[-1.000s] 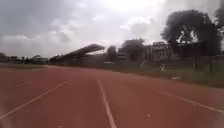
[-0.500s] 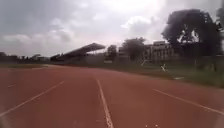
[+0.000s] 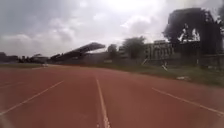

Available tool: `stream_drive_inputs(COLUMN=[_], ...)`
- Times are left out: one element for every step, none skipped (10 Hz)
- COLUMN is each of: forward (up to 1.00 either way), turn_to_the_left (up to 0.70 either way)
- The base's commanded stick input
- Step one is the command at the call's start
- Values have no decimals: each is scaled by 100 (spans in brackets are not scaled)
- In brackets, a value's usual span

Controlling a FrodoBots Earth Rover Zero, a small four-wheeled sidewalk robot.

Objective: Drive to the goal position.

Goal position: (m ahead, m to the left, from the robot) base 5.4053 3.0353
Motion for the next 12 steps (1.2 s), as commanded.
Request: stream_drive_inputs(forward=[45, 45, 45, 45, 45, 45, 45, 45, 45, 45, 45, 45], turn_to_the_left=[0, 0, 0, 0, 0, 0, 0, 0, 0, 0, 0, 0])
